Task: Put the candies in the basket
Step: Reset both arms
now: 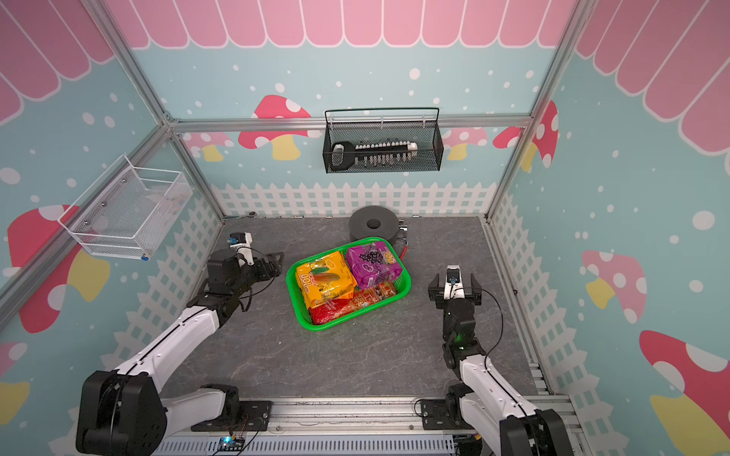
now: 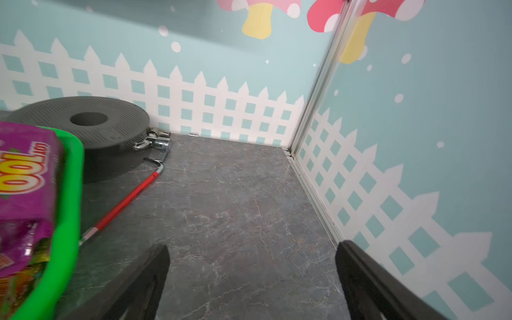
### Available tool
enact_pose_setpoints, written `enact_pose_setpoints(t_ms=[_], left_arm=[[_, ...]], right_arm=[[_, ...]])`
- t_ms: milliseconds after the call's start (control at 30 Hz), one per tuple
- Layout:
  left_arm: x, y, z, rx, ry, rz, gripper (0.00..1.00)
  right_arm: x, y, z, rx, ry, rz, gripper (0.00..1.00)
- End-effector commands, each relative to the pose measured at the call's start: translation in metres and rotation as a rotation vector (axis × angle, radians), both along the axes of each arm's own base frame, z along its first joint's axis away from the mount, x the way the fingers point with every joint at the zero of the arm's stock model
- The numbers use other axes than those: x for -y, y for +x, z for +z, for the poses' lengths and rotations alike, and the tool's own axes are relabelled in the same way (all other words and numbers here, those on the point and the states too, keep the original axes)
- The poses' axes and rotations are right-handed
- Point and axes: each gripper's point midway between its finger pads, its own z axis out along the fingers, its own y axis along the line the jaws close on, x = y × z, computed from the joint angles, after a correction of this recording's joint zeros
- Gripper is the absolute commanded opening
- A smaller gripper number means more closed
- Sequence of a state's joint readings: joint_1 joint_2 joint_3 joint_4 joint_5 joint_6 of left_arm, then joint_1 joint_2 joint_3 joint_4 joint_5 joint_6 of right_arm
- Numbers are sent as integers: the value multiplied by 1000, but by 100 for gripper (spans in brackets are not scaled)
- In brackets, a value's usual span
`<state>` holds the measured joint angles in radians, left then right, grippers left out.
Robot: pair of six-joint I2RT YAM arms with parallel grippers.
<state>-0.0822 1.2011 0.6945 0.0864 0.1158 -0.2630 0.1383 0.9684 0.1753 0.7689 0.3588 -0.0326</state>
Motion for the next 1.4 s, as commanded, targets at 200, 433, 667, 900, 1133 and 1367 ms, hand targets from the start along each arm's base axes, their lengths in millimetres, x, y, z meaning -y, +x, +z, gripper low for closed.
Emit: enact_pose_setpoints(t_ms=[200,433,667,900,1133,1367], left_arm=[[-14,-3,-12,126,140,21,99],[-22,-9,-17,200,128,33,99],[-26,-8,-21,267,123,8,99],[-29,-16,-16,424,167,21,99],[-21,-14,-45,412,206,17,99],[-27,-11,-43,424,200,61,99]], right_arm=[[-6,24,-7,122,52,139,99],[-23,43,-33,67,26,256,99],[-23,46,-40,14,38,272,99],[-34,44,-38,27,18,335,99],[-35,43,-38,28,17,345,99],[-35,43,-37,30,17,342,99]])
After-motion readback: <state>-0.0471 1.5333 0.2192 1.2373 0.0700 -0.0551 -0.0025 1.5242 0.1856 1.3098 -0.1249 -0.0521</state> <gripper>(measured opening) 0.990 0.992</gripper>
